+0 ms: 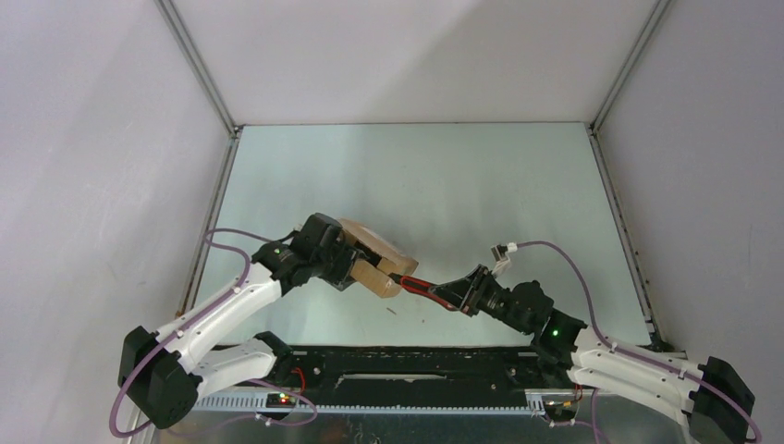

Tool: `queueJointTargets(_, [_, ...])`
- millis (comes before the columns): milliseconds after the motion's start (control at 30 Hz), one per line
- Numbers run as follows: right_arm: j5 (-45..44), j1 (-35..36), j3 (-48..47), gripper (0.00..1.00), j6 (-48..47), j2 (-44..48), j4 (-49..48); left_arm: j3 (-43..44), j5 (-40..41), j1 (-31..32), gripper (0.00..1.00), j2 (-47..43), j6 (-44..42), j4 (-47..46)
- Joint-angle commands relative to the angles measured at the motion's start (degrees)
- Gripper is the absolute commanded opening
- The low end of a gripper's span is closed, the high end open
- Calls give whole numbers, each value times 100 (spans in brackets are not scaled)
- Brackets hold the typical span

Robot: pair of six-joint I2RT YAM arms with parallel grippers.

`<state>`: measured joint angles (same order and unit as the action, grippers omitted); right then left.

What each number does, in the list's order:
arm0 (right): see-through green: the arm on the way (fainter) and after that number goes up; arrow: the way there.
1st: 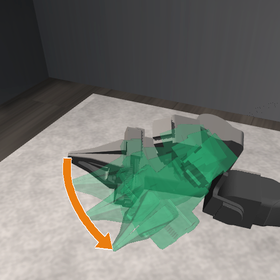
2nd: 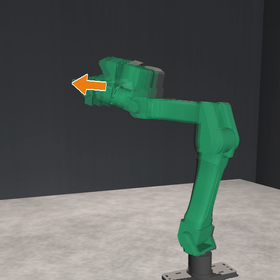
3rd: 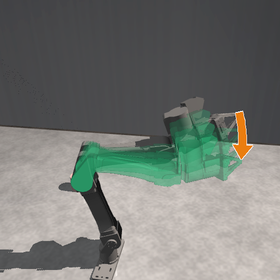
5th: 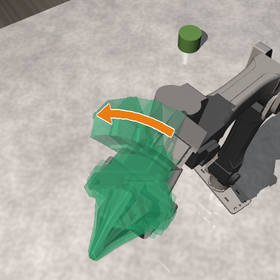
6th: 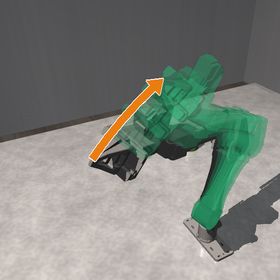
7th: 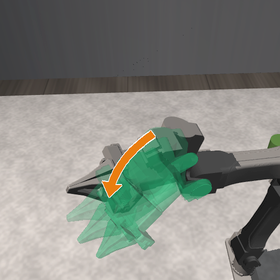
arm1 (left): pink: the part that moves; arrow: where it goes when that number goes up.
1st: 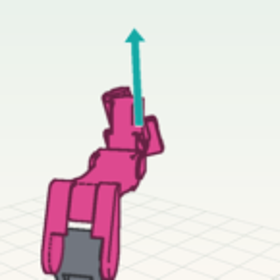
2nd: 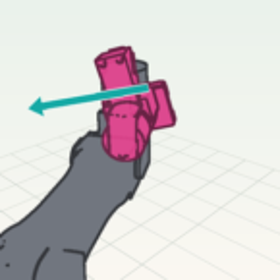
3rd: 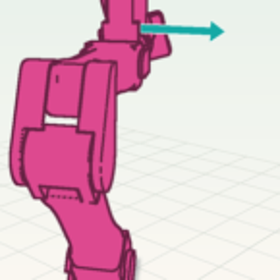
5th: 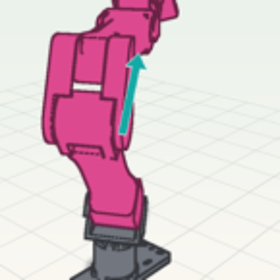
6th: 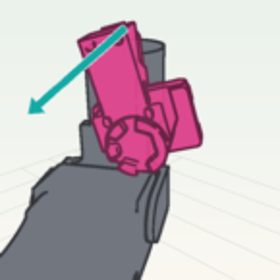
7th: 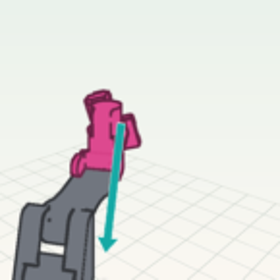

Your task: Unpack the express box

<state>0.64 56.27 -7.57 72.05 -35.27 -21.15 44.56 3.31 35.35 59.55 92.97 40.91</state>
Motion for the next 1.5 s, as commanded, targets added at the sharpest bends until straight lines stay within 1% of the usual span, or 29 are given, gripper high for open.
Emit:
queueJointTargets(0, [758,-4,158,0,51,142,601,-68,917,-316,0,-161,210,-733])
queueJointTargets(233, [827,-37,142,0,48,96,577,-43,876,-306,0,-86,109,-782])
queueJointTargets(367, [963,-17,66,0,40,-396,224,-55,772,-214,0,-55,181,-909])
queueJointTargets(467, [1055,83,-7,0,24,-909,-174,-42,693,-64,0,-49,400,-1041])
queueJointTargets(667, [1014,502,-203,0,87,-1833,-835,30,689,230,0,-28,828,-1428])
queueJointTargets(867, [869,759,-332,0,116,-2370,-1180,71,637,370,0,86,1059,-1731])
queueJointTargets(933, [787,796,-328,0,80,-2465,-1206,50,479,375,0,155,1087,-1830])
queueJointTargets(1000, [766,800,-284,0,85,-2537,-1283,177,391,389,0,262,989,-1616])
queueJointTargets(1133, [796,762,-165,0,134,-2454,-1316,179,594,318,0,114,832,-1329])
queueJointTargets(1167, [803,736,-141,0,127,-2367,-1261,279,672,283,0,130,705,-1100])
queueJointTargets(1233, [841,669,-114,0,76,-2147,-1076,544,817,200,0,223,399,-522])
queueJointTargets(1300, [879,612,-103,0,-9,-1862,-804,636,760,46,0,320,160,-201])
queueJointTargets(1367, [990,576,-104,0,-115,-1593,-544,666,716,-69,0,367,-25,-85])
queueJointTargets(1467, [1245,496,-174,0,-314,-1300,-181,871,733,-74,0,454,-152,221])
